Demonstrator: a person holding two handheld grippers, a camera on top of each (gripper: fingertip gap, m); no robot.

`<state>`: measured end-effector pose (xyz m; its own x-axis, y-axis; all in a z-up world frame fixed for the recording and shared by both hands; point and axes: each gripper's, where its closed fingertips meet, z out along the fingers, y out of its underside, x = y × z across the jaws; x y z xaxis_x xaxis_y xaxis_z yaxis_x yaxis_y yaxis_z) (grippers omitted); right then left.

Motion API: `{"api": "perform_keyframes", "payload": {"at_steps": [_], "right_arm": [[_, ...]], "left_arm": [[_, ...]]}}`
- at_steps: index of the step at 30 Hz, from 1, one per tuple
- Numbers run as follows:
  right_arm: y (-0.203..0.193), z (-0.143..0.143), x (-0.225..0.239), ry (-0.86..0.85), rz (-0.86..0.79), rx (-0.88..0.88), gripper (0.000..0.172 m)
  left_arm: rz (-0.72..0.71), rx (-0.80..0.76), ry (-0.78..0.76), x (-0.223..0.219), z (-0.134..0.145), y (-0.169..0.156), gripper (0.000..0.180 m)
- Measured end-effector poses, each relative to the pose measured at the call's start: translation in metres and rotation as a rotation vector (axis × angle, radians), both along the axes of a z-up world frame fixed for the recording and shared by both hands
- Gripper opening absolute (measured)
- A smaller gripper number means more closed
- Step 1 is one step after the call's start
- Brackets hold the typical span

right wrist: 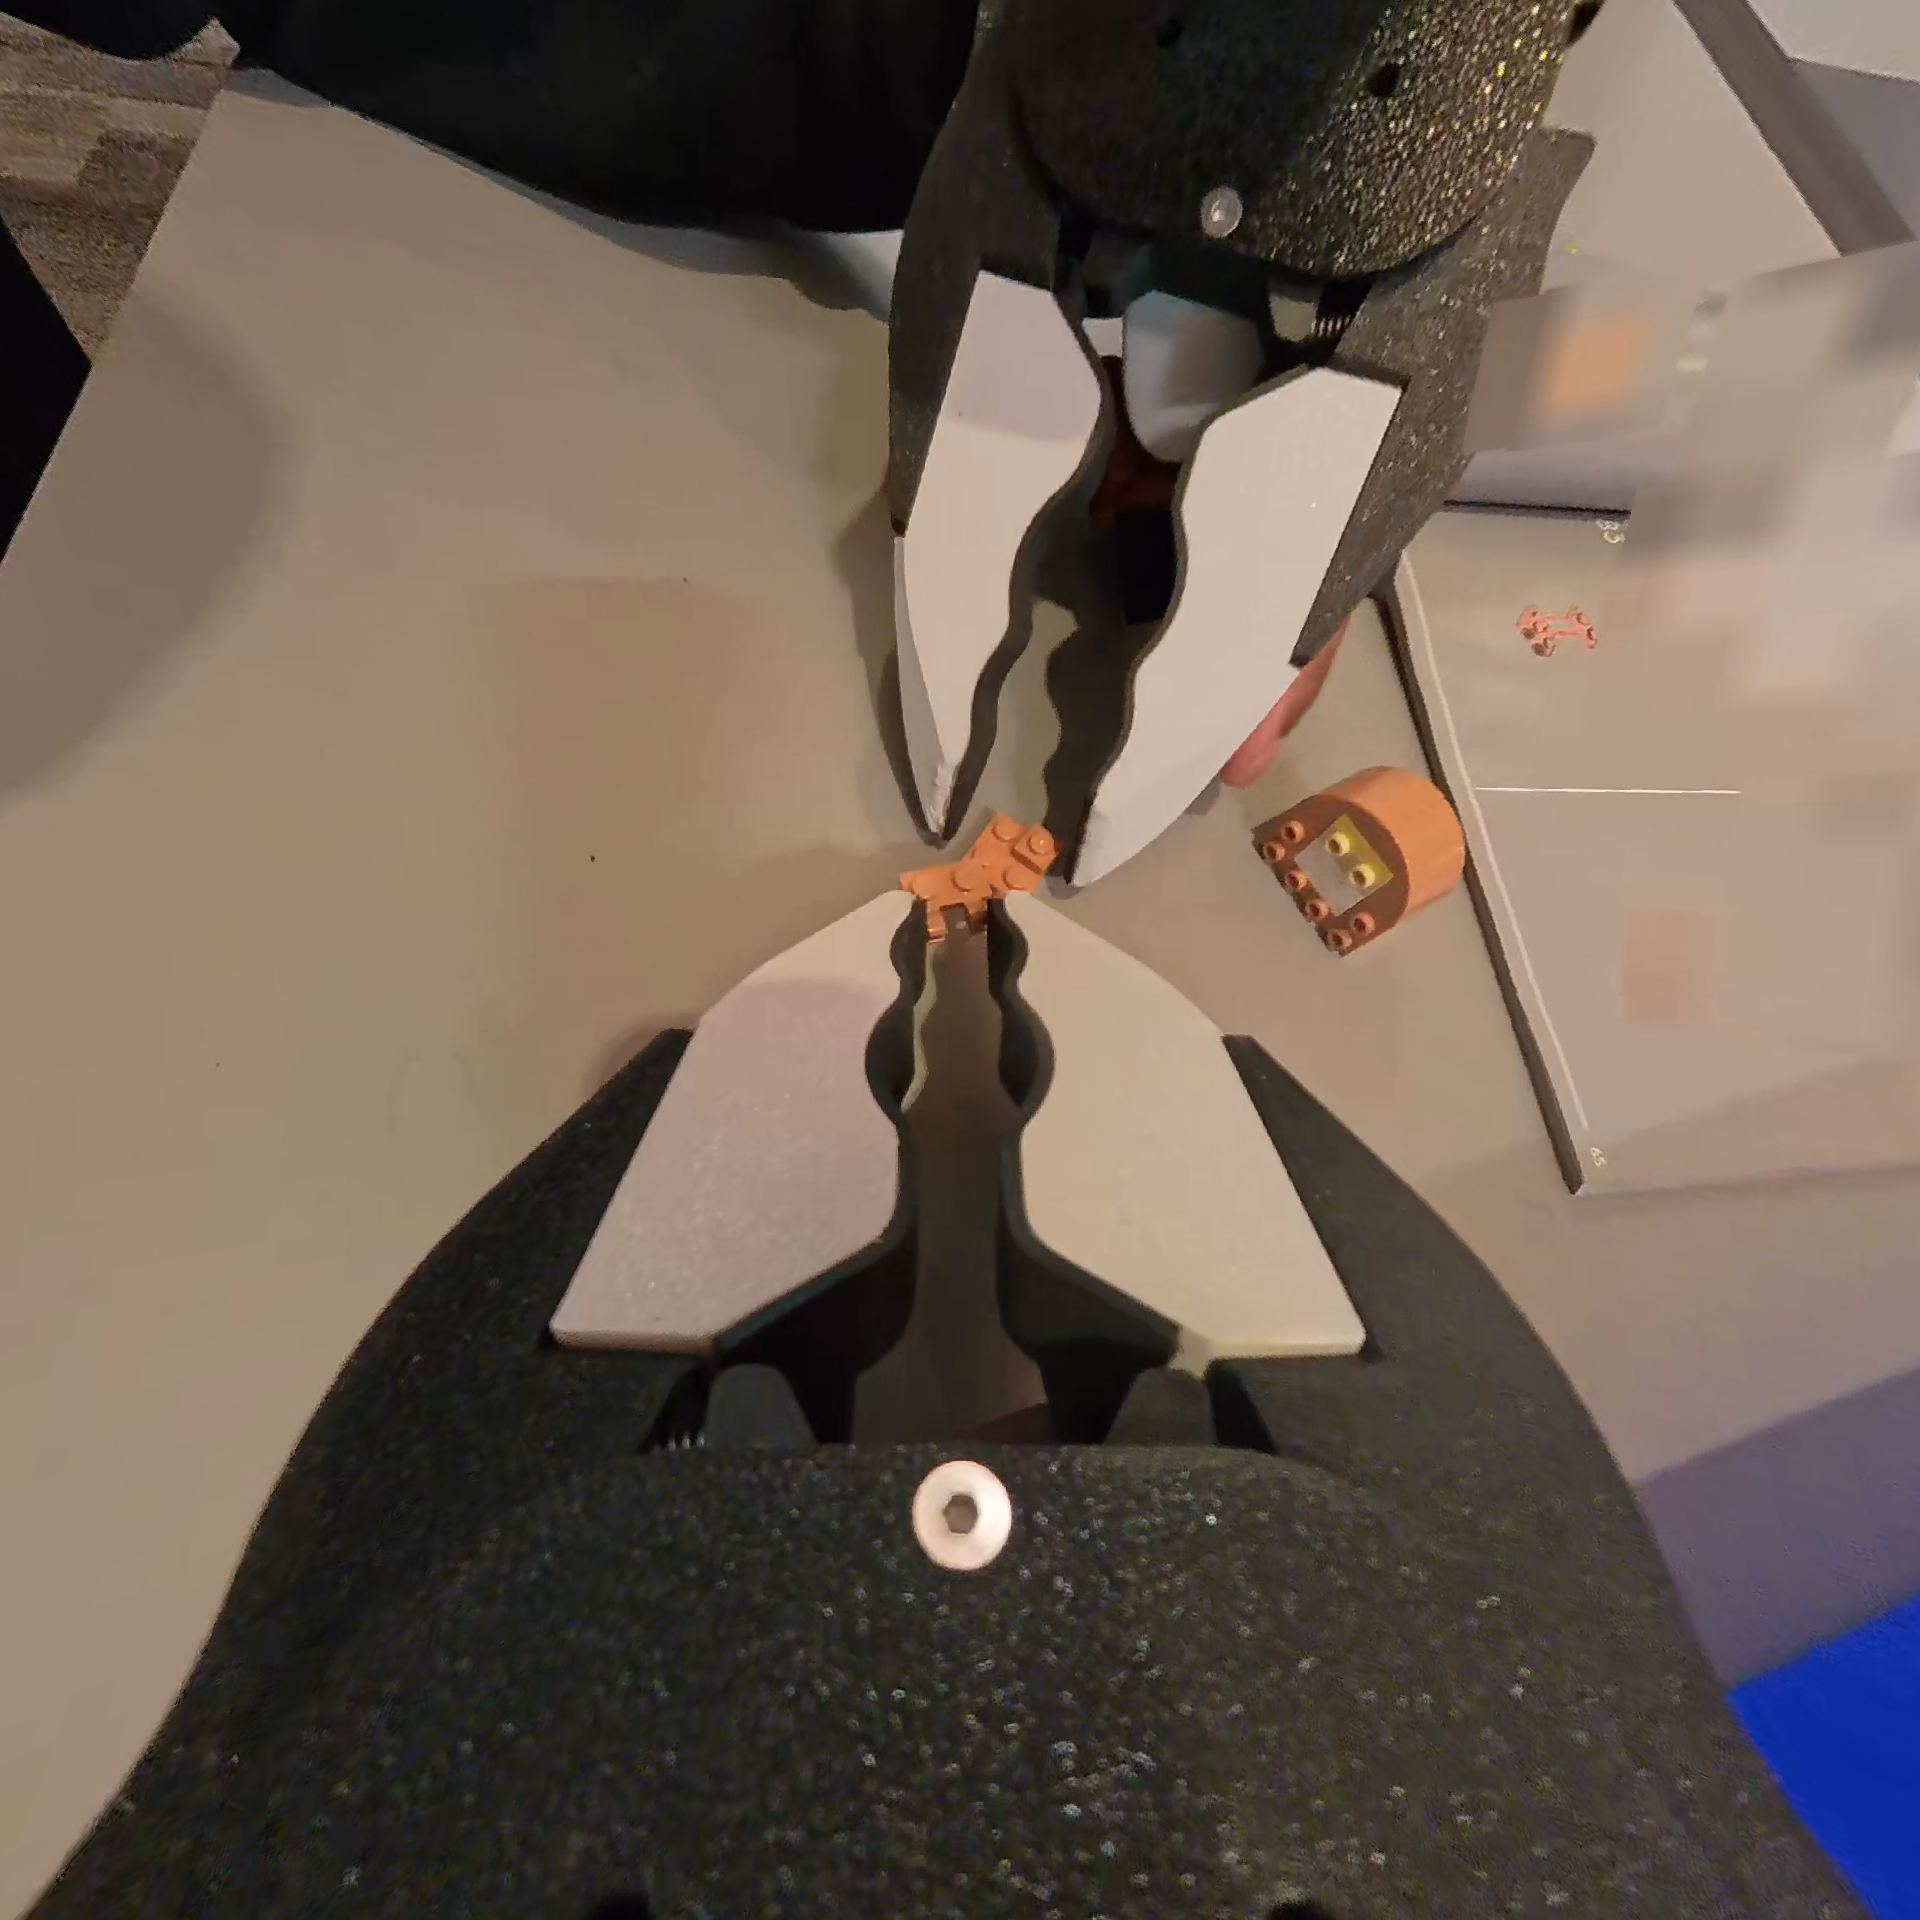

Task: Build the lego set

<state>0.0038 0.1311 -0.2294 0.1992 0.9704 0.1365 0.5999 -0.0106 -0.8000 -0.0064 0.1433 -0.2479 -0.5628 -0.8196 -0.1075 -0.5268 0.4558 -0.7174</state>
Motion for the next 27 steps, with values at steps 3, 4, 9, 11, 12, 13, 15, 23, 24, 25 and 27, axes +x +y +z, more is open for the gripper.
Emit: {"api": "perform_keyframes", "payload": {"at_steps": [3, 4, 9, 11, 12, 13, 15, 23, 24, 25, 27], "right_arm": [[0.001, -0.001, 0.0, -0.011, -0.012, 0.016, 0.011], [0.002, -0.001, 0.0, -0.015, -0.017, 0.025, 0.011], [0.005, -0.001, -0.001, -0.027, -0.046, 0.066, 0.011], [0.007, 0.0, -0.001, -0.023, -0.062, 0.075, 0.011], [0.008, 0.0, -0.001, -0.023, -0.069, 0.077, 0.011], [0.008, 0.0, -0.002, -0.023, -0.073, 0.079, 0.011], [0.009, -0.001, -0.002, -0.029, -0.081, 0.082, 0.011], [0.012, -0.002, -0.002, -0.047, -0.1, 0.103, 0.011], [0.012, -0.002, -0.002, -0.049, -0.102, 0.106, 0.011], [0.012, -0.002, -0.002, -0.05, -0.103, 0.106, 0.011], [0.012, -0.002, -0.003, -0.052, -0.105, 0.108, 0.011]], "left_arm": [[0.028, -0.01, 0.004, -0.001, 0.0, 0.0, 0.017], [0.062, -0.006, 0.0, 0.0, 0.0, 0.001, 0.017], [0.243, 0.028, -0.038, 0.002, 0.002, 0.005, 0.016], [0.296, 0.048, -0.057, 0.003, 0.003, 0.003, 0.016], [0.318, 0.059, -0.066, 0.003, 0.004, 0.002, 0.016], [0.339, 0.07, -0.077, 0.003, 0.005, 0.001, 0.016], [0.383, 0.09, -0.095, 0.002, 0.006, -0.001, 0.016], [0.469, 0.131, -0.116, 0.001, 0.007, 0.0, 0.016], [0.472, 0.132, -0.117, 0.001, 0.007, 0.0, 0.016], [0.476, 0.133, -0.118, 0.001, 0.007, 0.001, 0.016], [0.481, 0.134, -0.118, 0.001, 0.007, 0.002, 0.016]]}}
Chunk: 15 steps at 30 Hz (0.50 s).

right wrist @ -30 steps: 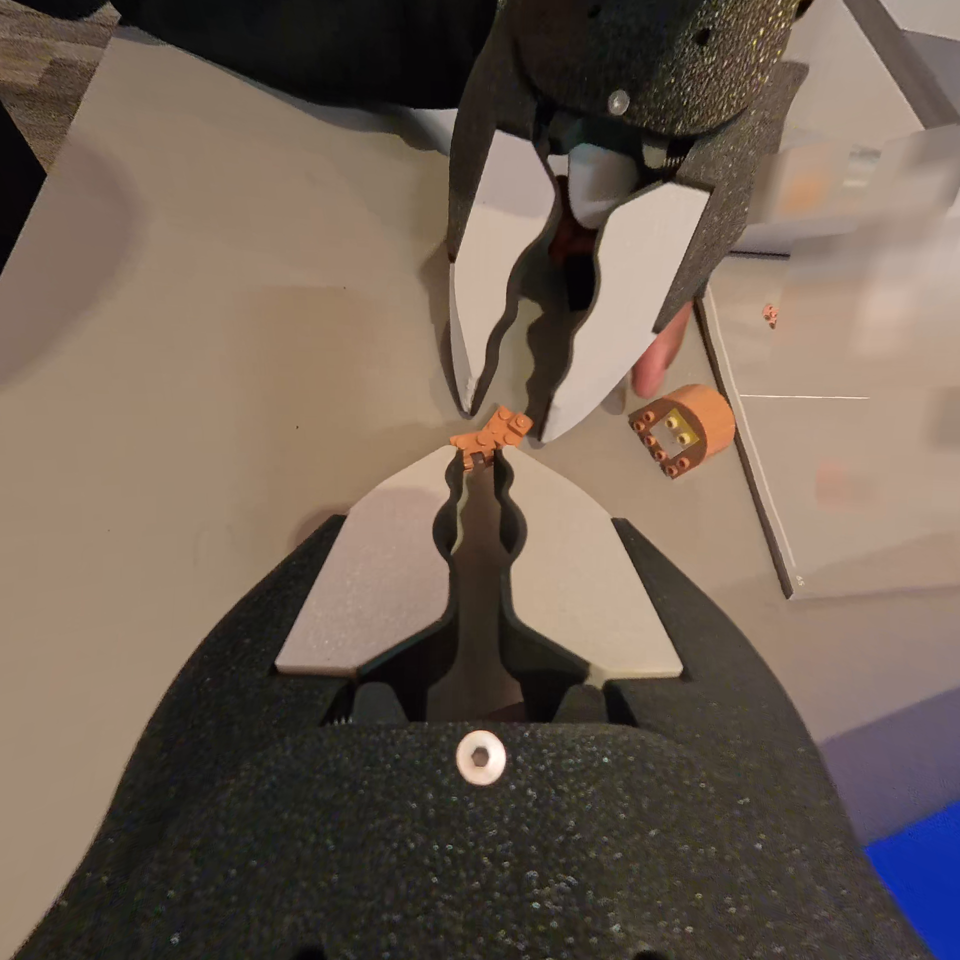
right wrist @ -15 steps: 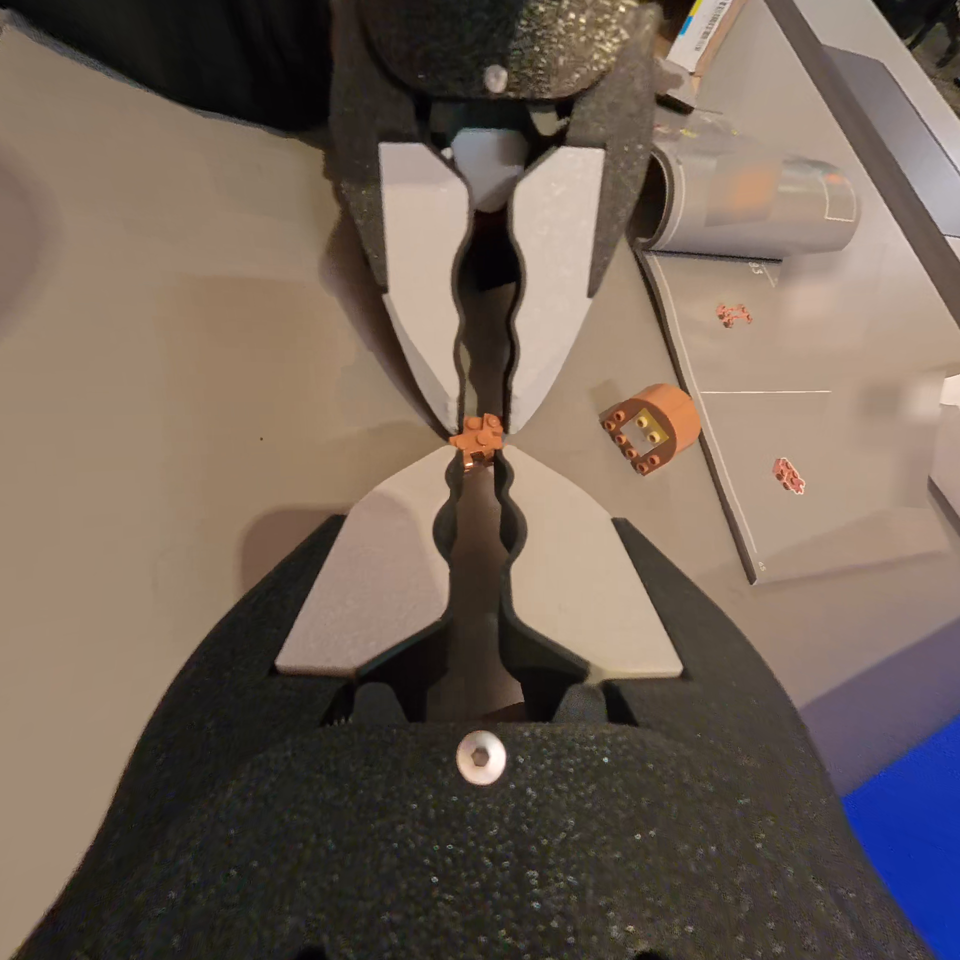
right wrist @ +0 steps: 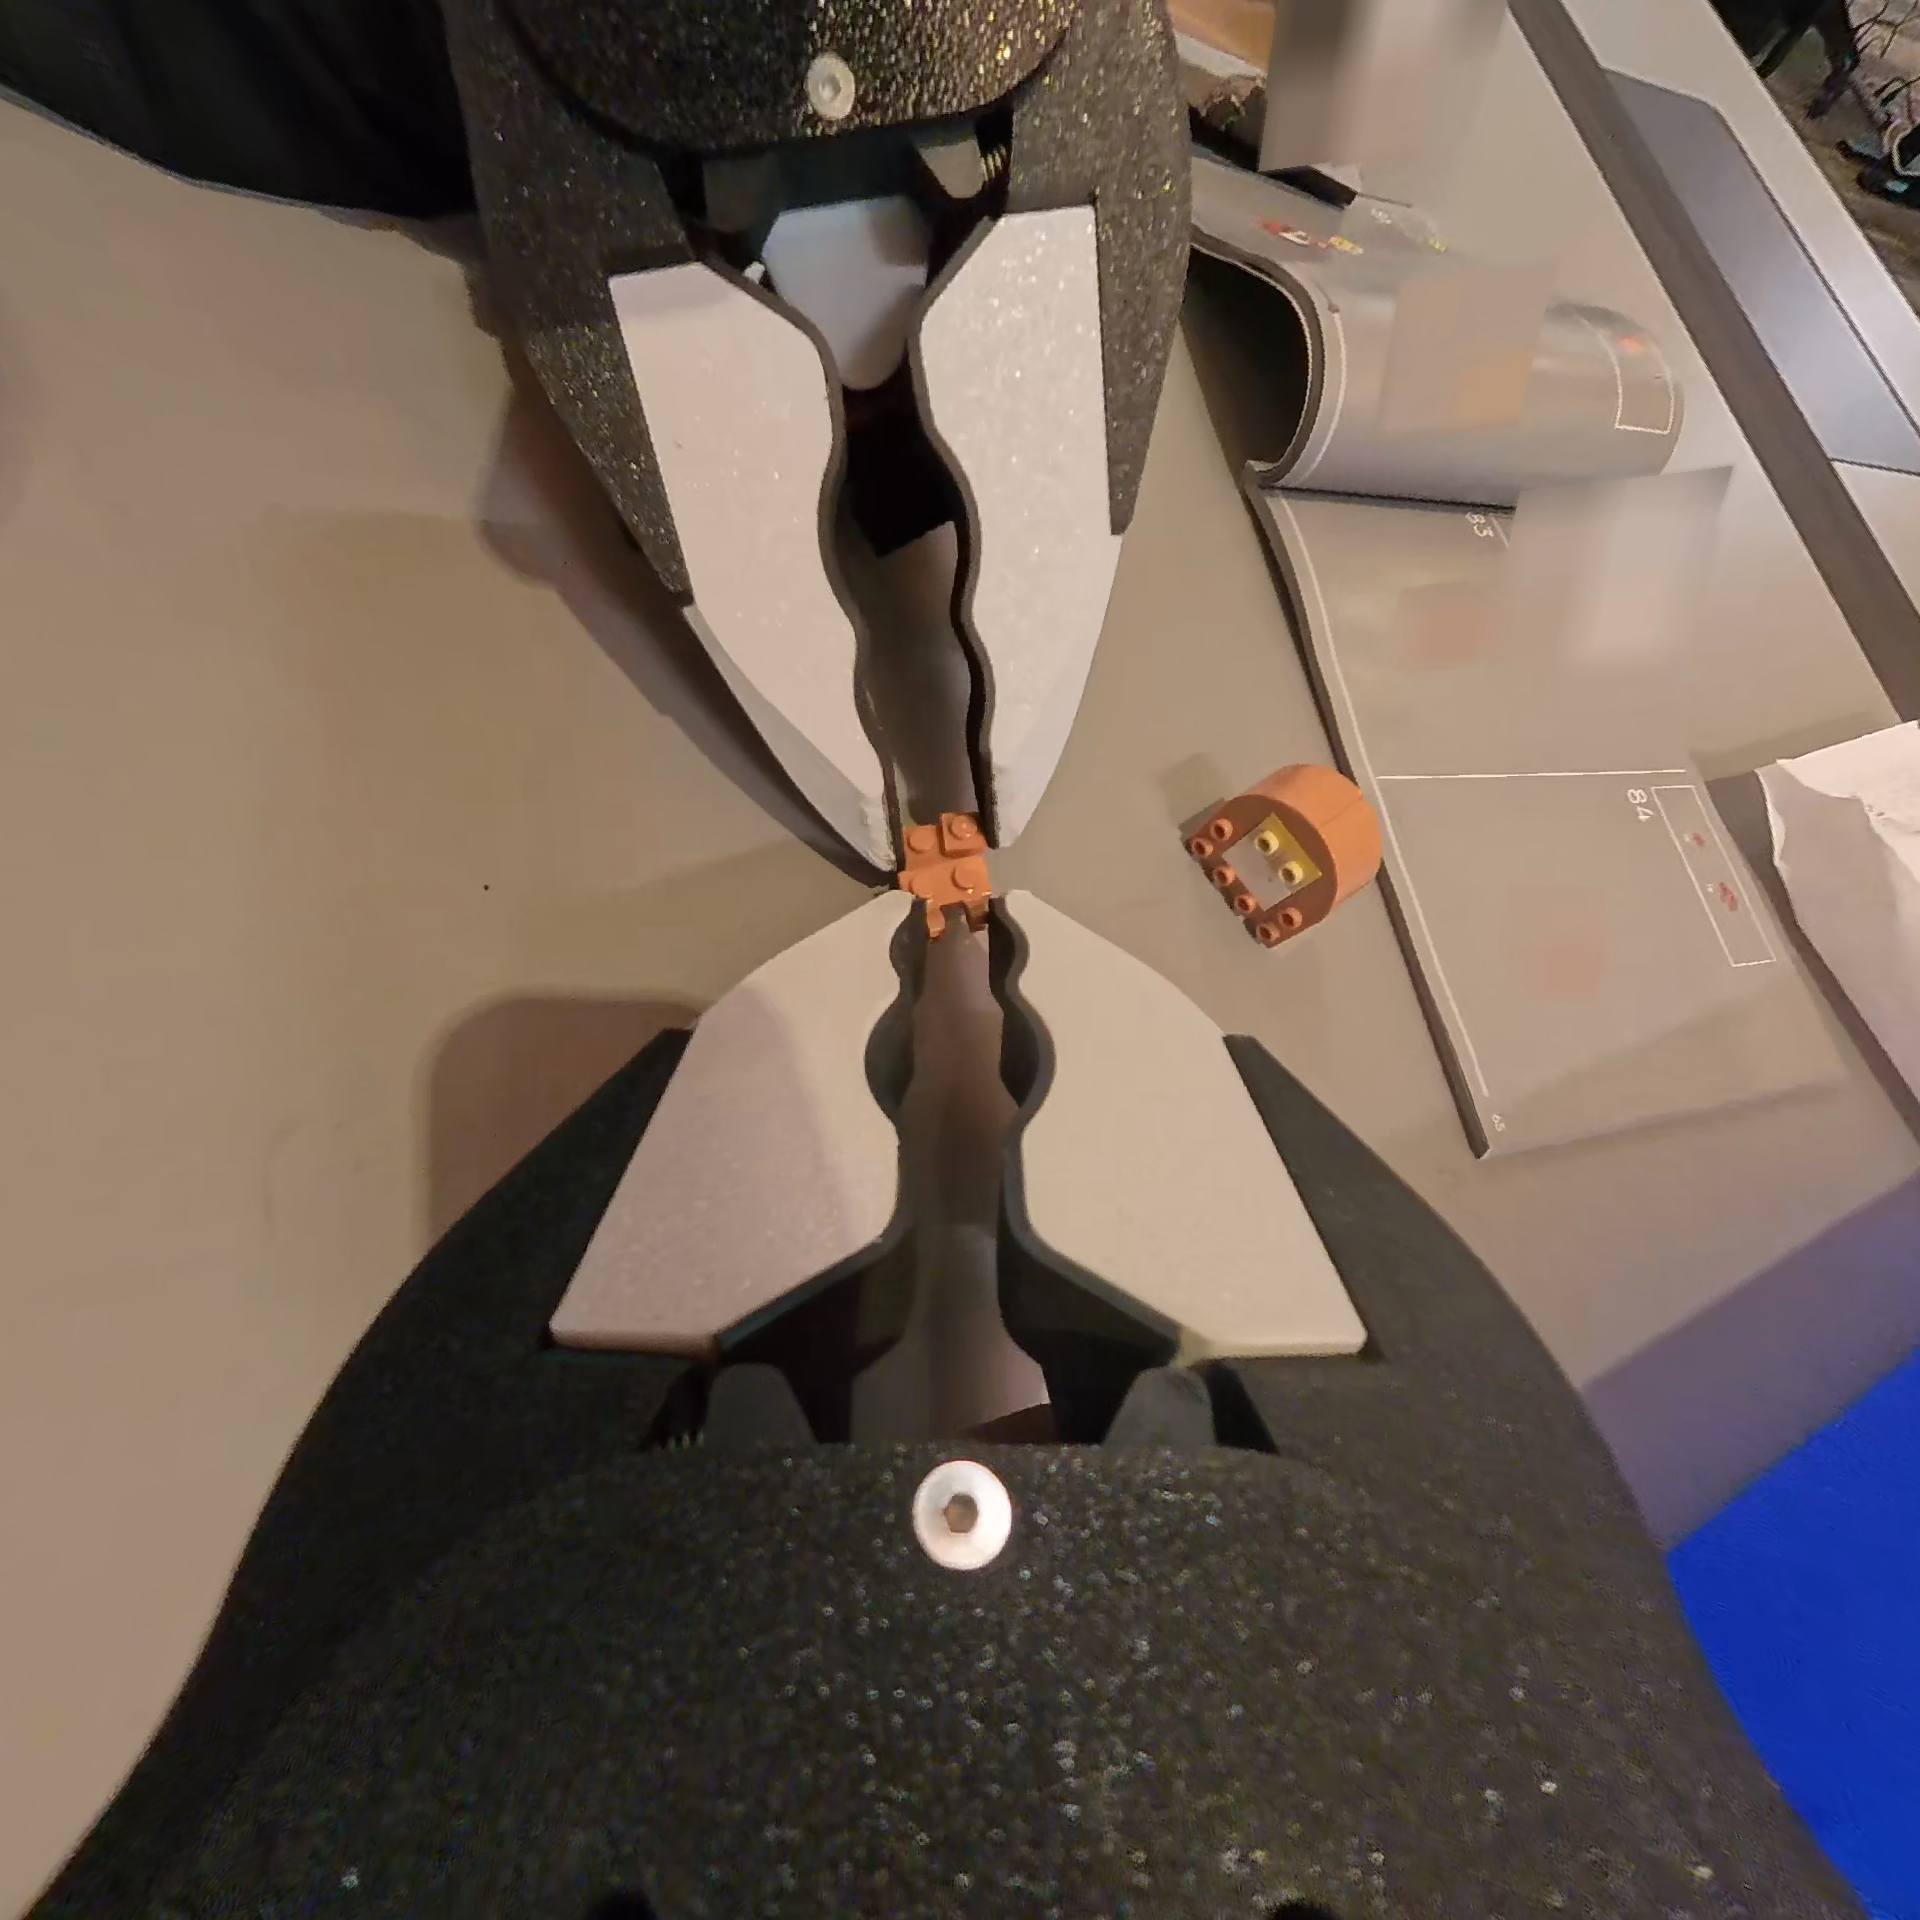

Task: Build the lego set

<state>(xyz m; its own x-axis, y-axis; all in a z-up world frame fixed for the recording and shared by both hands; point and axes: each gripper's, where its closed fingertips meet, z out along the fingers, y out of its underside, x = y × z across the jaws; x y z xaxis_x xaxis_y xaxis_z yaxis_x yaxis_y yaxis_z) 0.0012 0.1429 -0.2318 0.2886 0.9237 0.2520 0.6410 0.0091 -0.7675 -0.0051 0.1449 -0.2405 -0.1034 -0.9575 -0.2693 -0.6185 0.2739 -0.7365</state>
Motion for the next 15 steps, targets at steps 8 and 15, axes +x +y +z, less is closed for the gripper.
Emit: {"api": "perform_keyframes", "payload": {"at_steps": [8, 15], "right_arm": [[0.0015, -0.0022, -0.0008, -0.019, -0.015, 0.013, 0.011], [0.003, -0.0035, -0.0006, -0.031, -0.028, 0.022, 0.011]], "left_arm": [[0.007, -0.001, 0.0, 0.0007, 0.0, 0.0009, 0.016], [0.015, 0.014, -0.003, 0.0014, 0.0003, 0.002, 0.016]]}}
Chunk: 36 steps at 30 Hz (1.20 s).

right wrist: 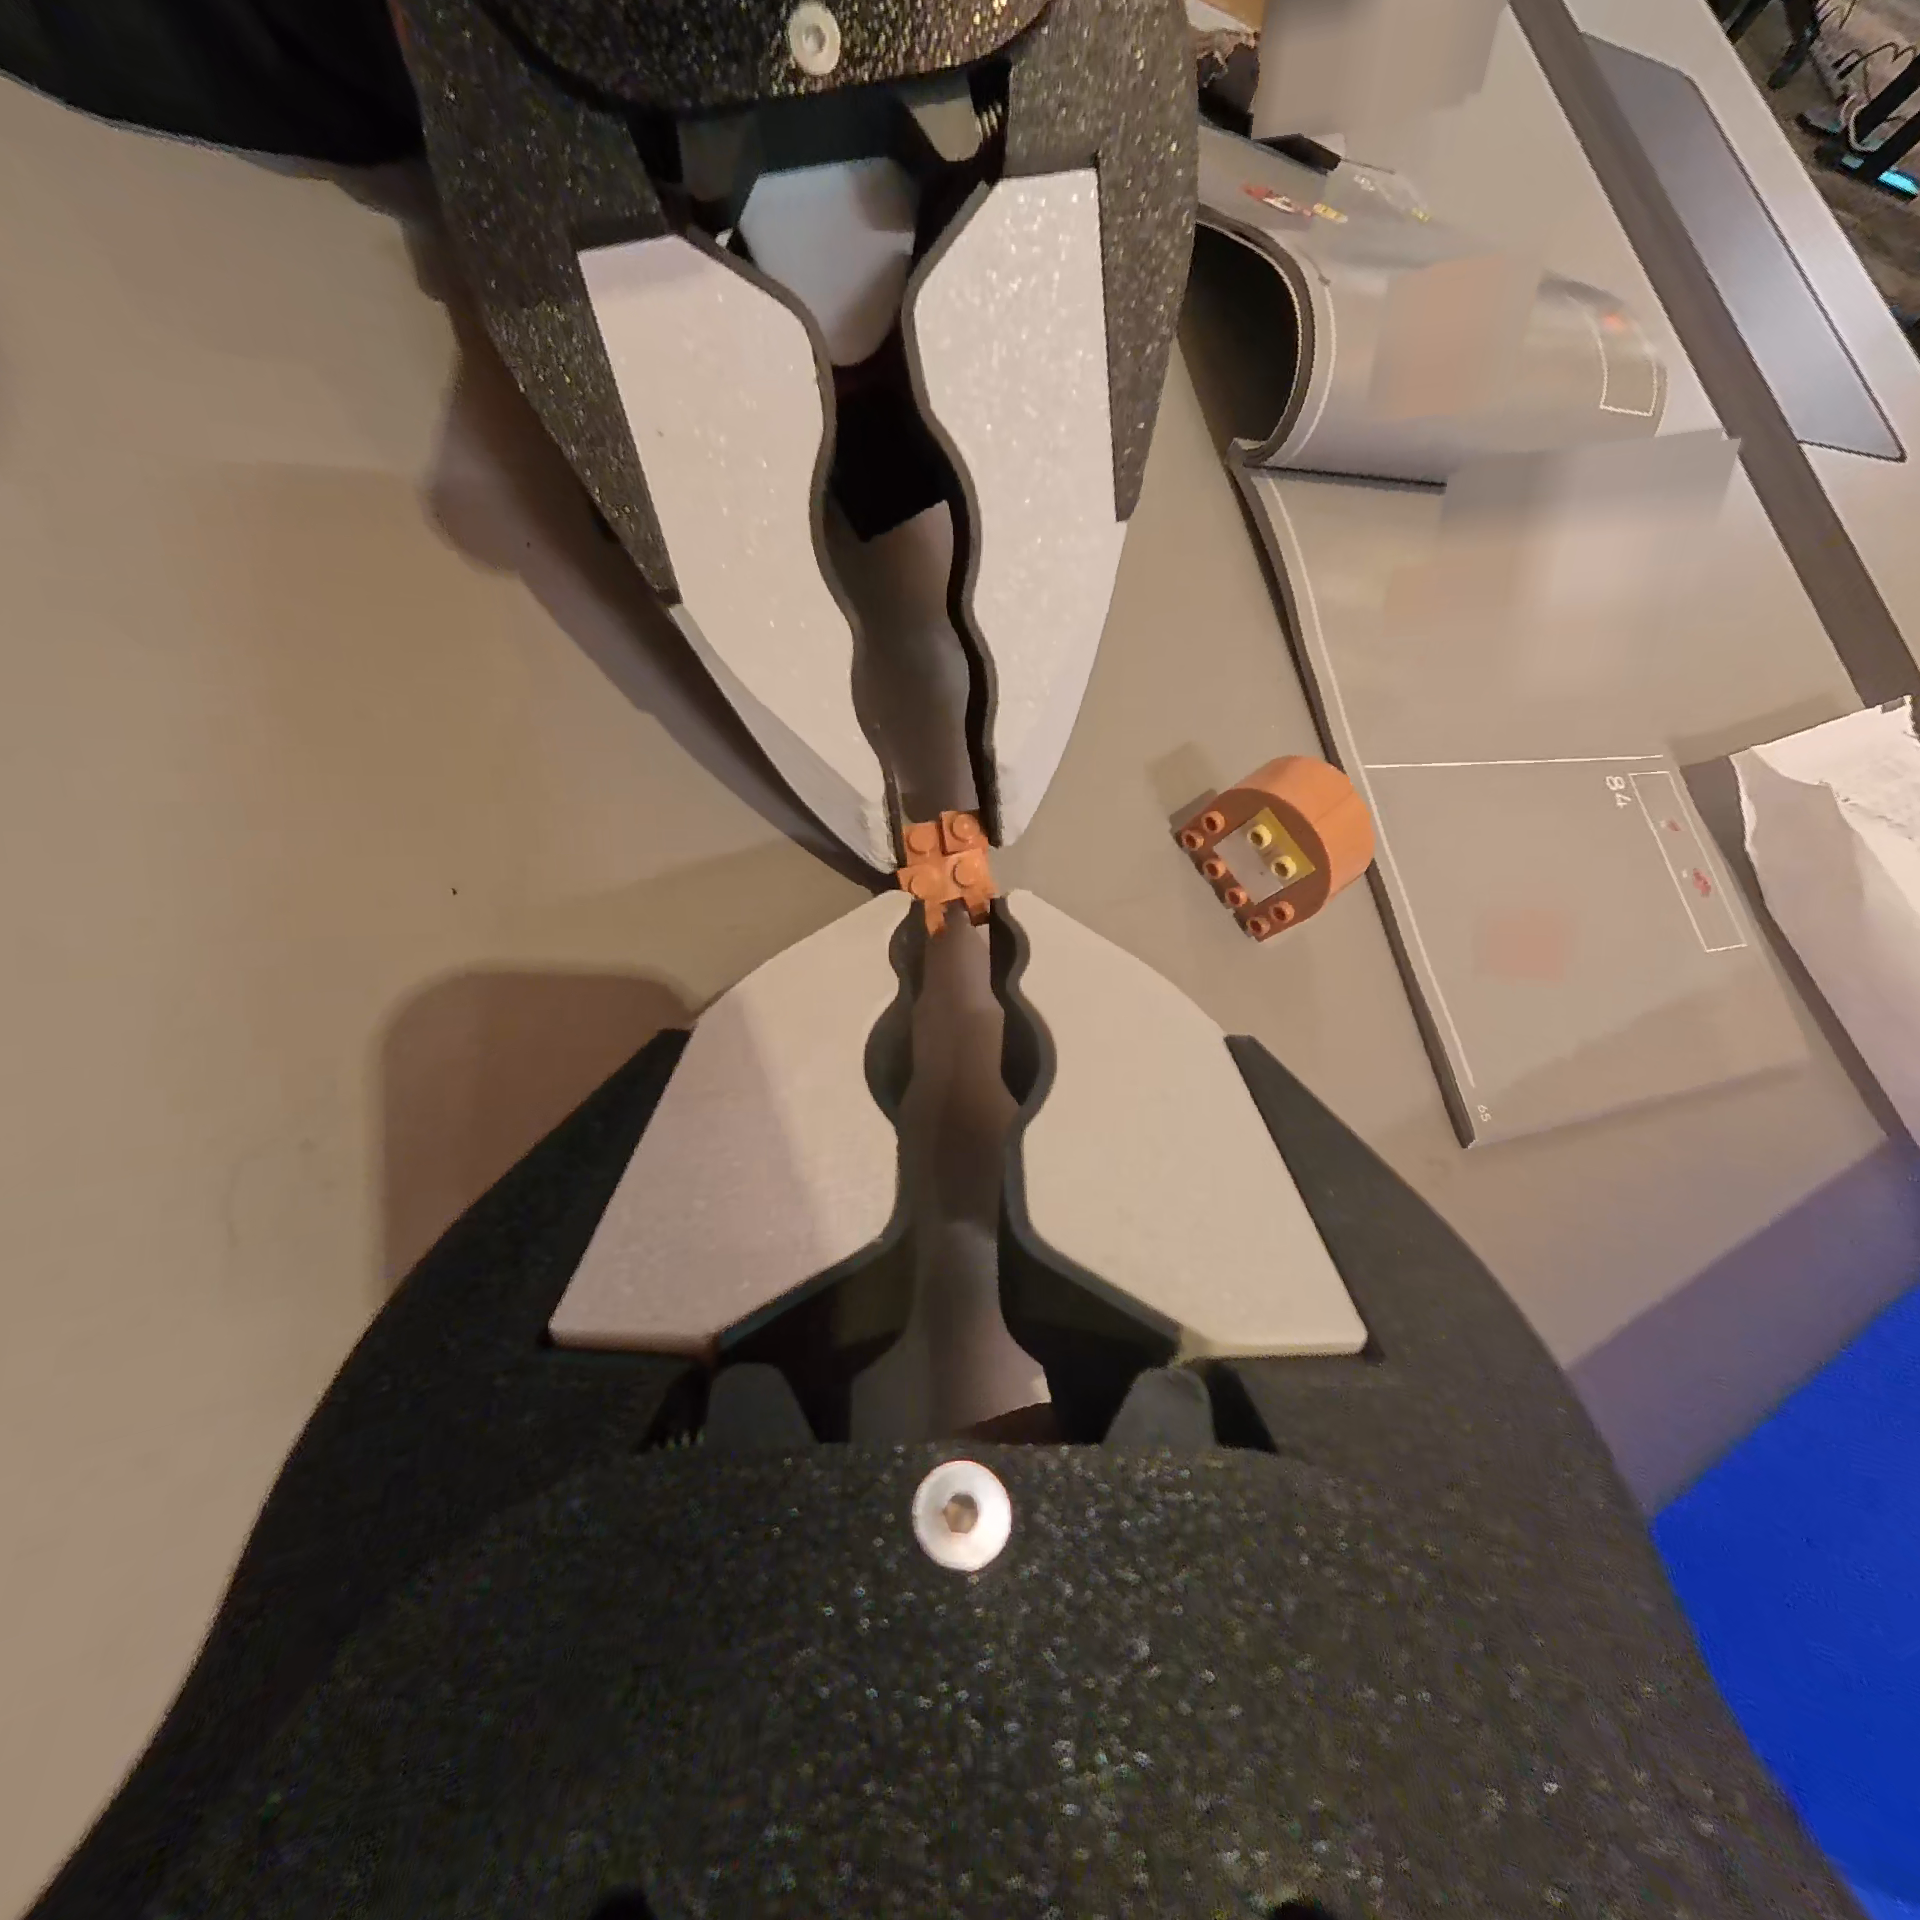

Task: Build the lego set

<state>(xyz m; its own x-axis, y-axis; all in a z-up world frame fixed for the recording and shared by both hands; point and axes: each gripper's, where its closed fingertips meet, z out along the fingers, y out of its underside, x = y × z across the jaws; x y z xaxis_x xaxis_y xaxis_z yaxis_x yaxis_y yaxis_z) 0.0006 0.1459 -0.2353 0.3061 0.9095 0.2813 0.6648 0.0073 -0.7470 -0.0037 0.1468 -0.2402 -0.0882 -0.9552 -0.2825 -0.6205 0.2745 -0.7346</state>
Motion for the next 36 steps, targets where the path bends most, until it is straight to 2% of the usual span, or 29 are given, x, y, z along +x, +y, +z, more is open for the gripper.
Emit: {"api": "perform_keyframes", "payload": {"at_steps": [16, 36], "right_arm": [[0.0014, -0.0014, 0.0001, -0.017, -0.012, 0.015, 0.013], [-0.0011, -0.0024, -0.0014, -0.023, -0.001, 0.006, 0.012]], "left_arm": [[-0.002, 0.034, -0.002, 0.0005, 0.0004, -0.0001, 0.015], [-0.06, 0.198, 0.018, 0.0, 0.0011, -0.0007, 0.016]]}}
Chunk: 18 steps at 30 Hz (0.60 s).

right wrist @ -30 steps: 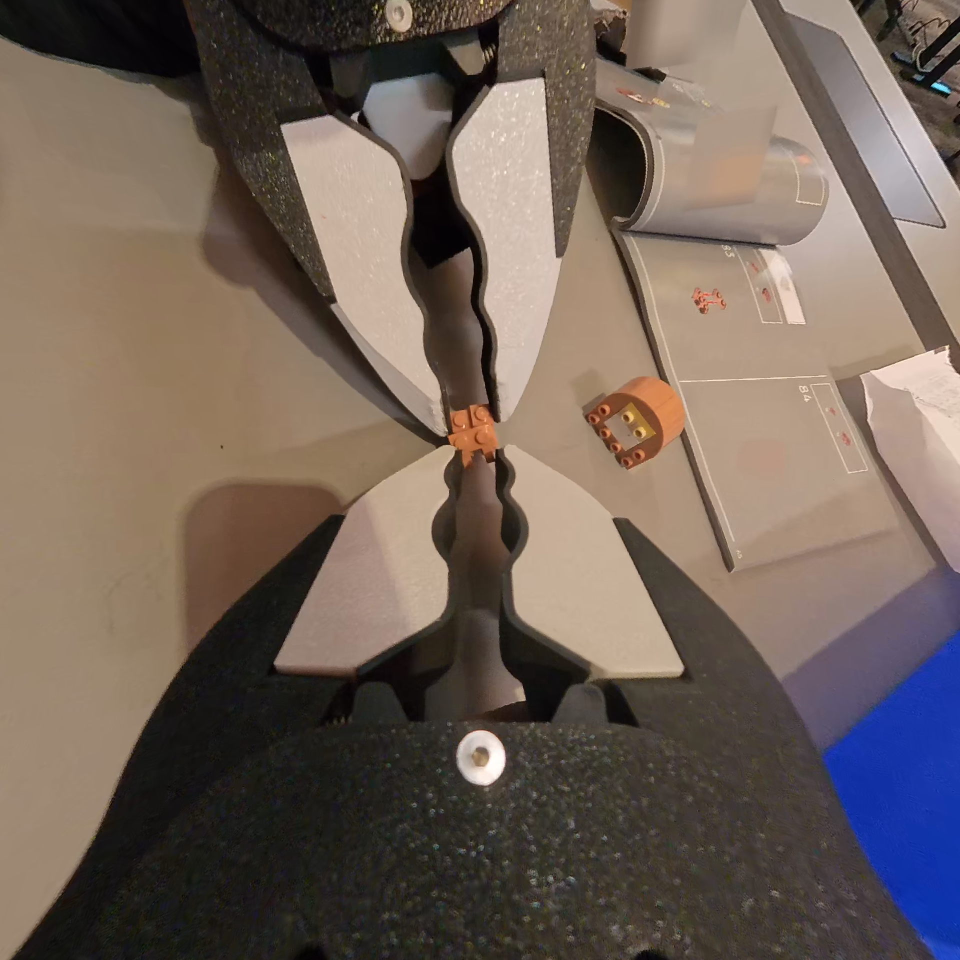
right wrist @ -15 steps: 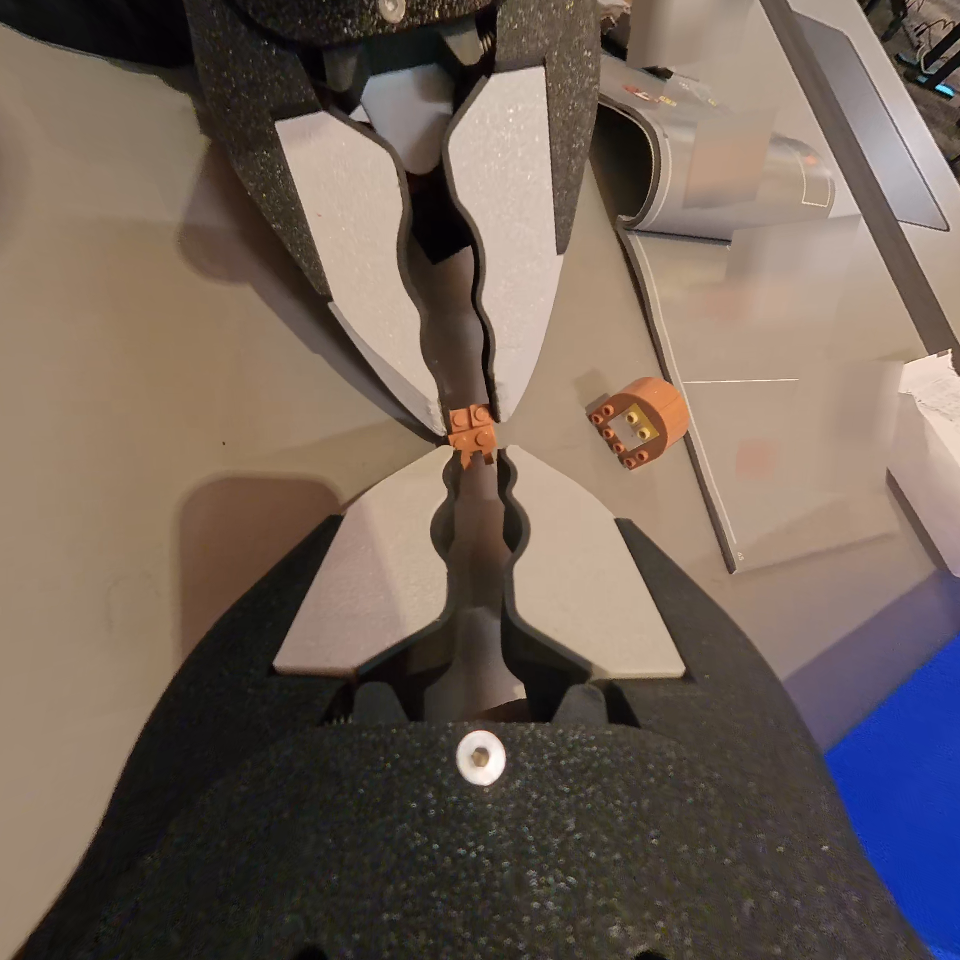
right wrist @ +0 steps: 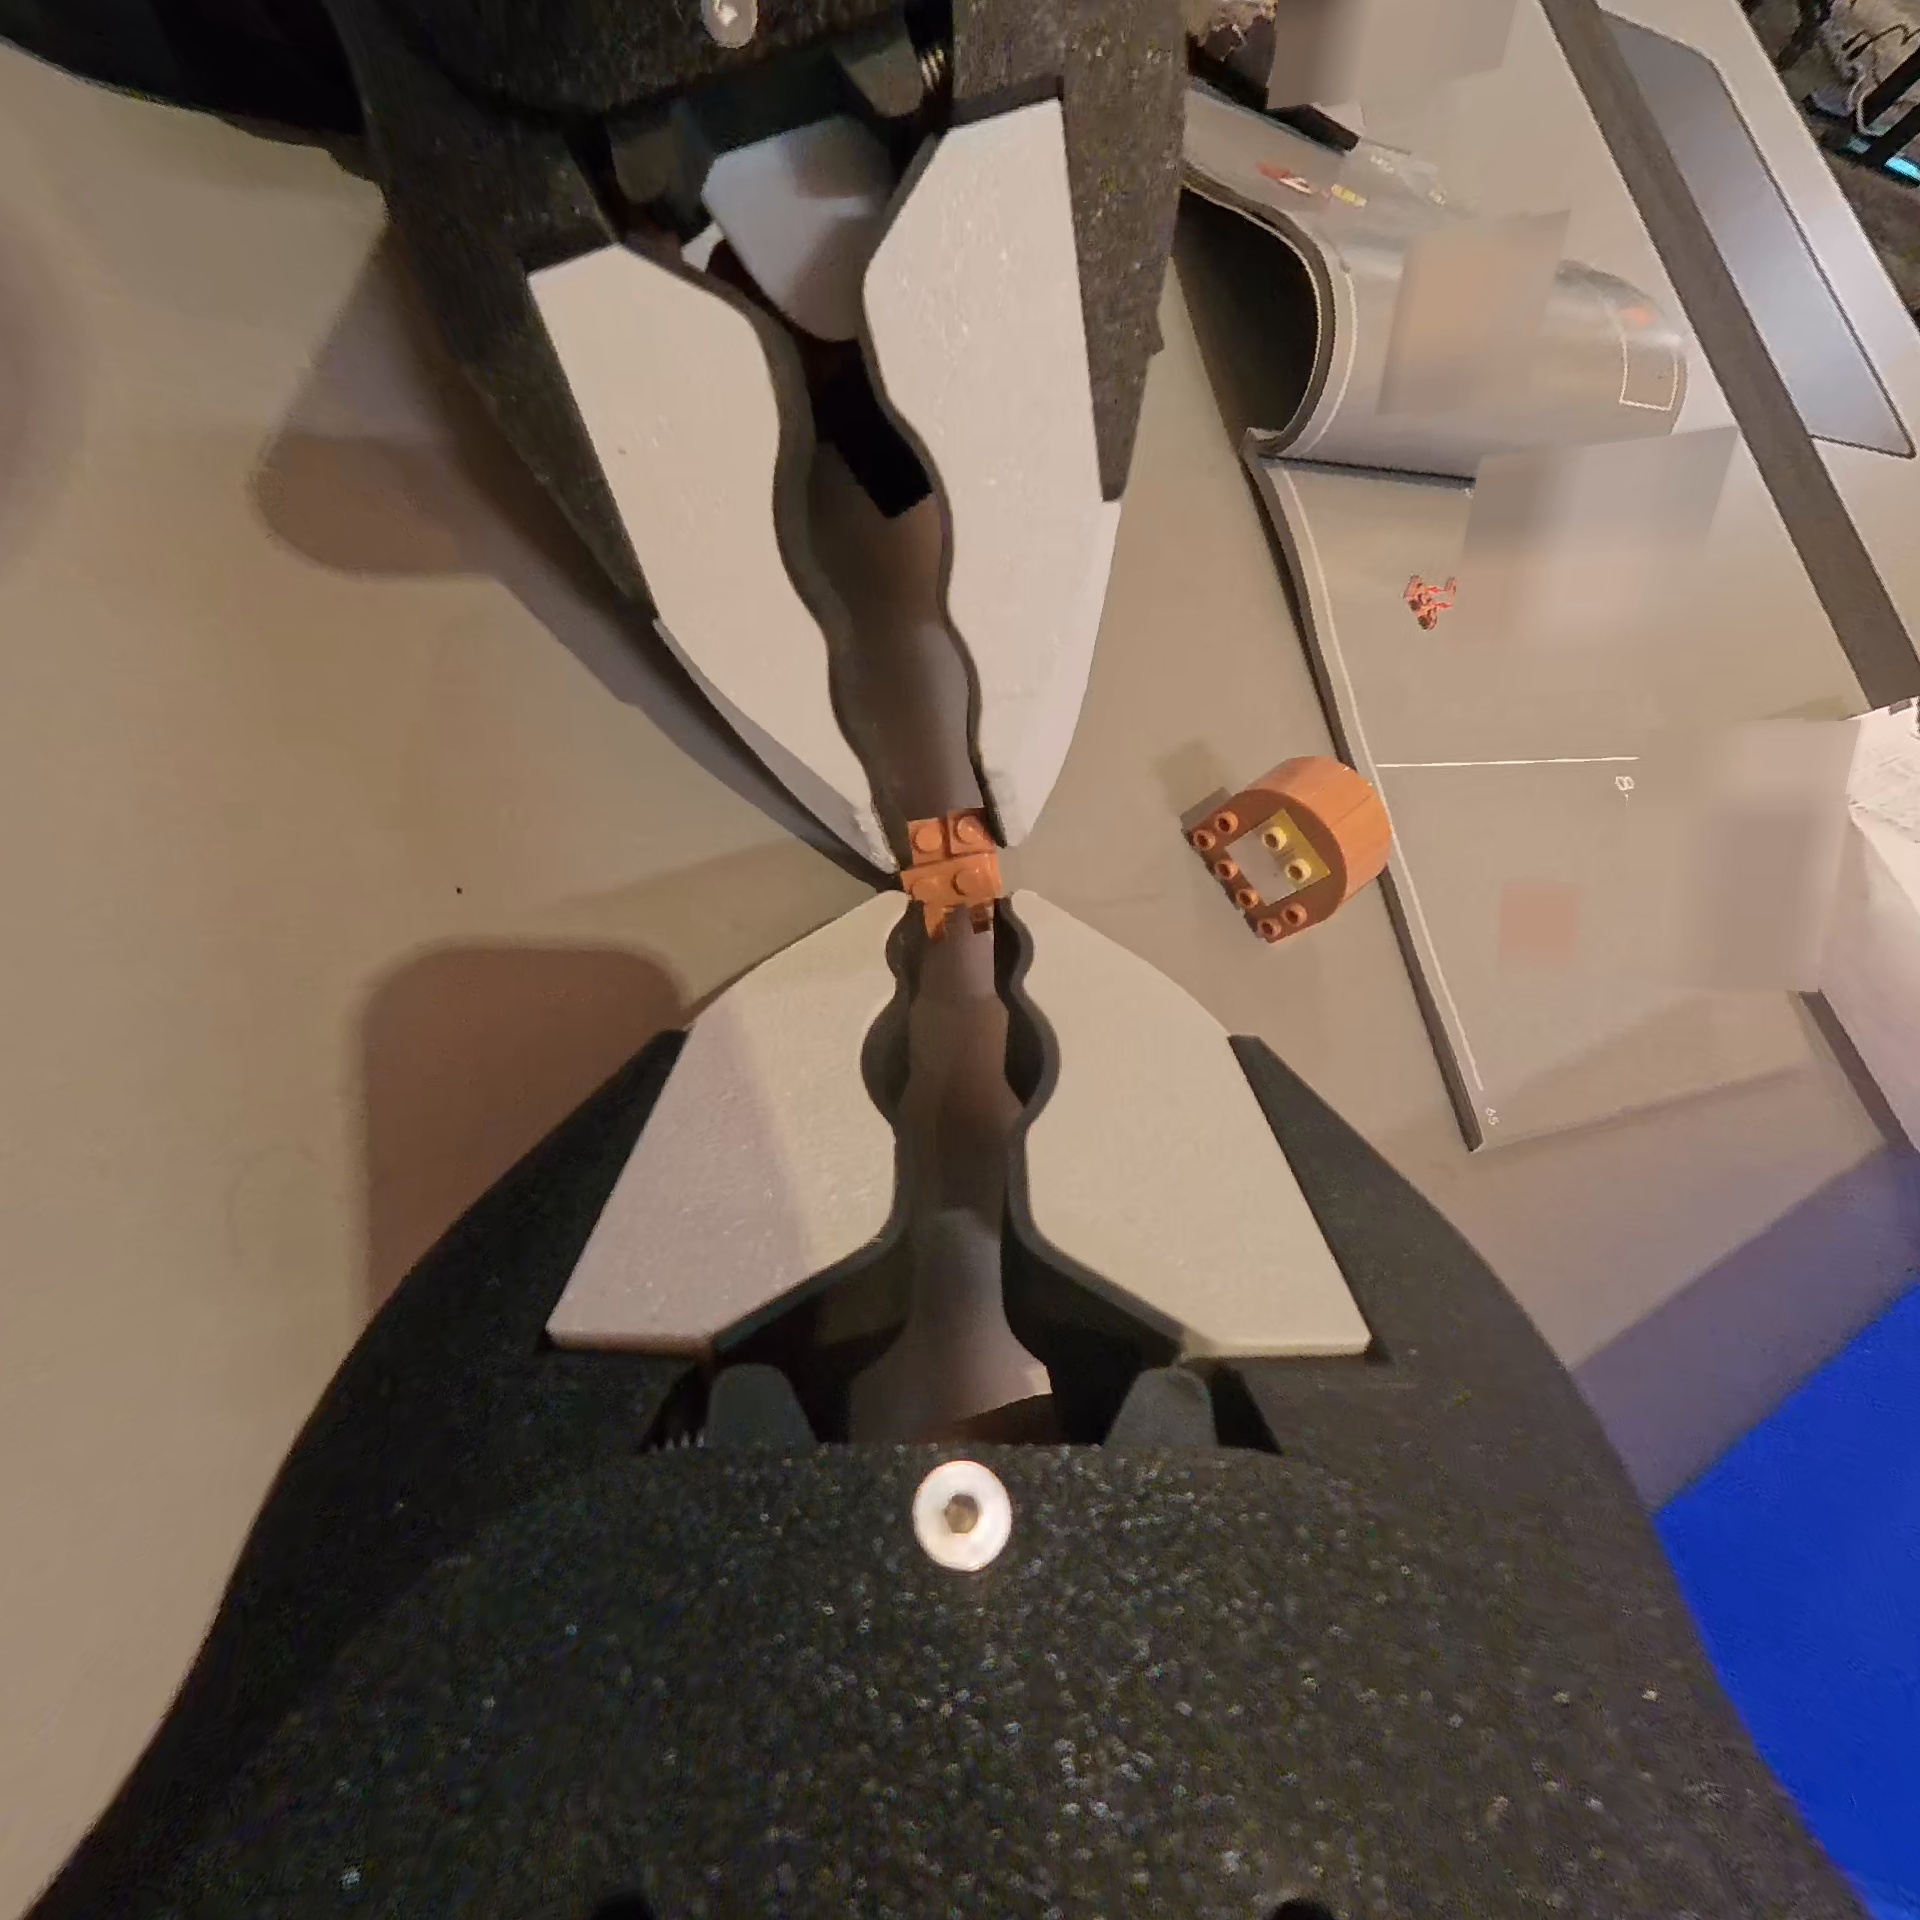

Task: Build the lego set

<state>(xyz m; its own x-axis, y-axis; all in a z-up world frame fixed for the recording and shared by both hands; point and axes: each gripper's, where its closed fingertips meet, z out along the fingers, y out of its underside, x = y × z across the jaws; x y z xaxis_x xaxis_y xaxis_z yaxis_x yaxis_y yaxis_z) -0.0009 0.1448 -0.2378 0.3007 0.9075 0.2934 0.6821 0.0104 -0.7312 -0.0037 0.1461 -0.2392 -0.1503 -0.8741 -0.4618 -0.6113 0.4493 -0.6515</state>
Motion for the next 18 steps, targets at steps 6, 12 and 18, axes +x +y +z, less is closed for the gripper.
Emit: {"api": "perform_keyframes", "payload": {"at_steps": [6, 12, 18], "right_arm": [[-0.0008, 0.007, -0.0009, 0.044, -0.003, -0.023, 0.013], [-0.0009, 0.0064, -0.0006, 0.062, -0.012, -0.058, 0.014], [-0.0022, 0.0086, -0.0011, 0.107, -0.021, -0.127, 0.016]], "left_arm": [[-0.011, 0.046, -0.012, 0.0005, 0.0048, -0.0001, 0.016], [-0.014, 0.058, -0.017, 0.0008, 0.0054, -0.0002, 0.016], [-0.03, 0.114, -0.033, 0.0017, 0.0098, -0.0007, 0.016]]}}
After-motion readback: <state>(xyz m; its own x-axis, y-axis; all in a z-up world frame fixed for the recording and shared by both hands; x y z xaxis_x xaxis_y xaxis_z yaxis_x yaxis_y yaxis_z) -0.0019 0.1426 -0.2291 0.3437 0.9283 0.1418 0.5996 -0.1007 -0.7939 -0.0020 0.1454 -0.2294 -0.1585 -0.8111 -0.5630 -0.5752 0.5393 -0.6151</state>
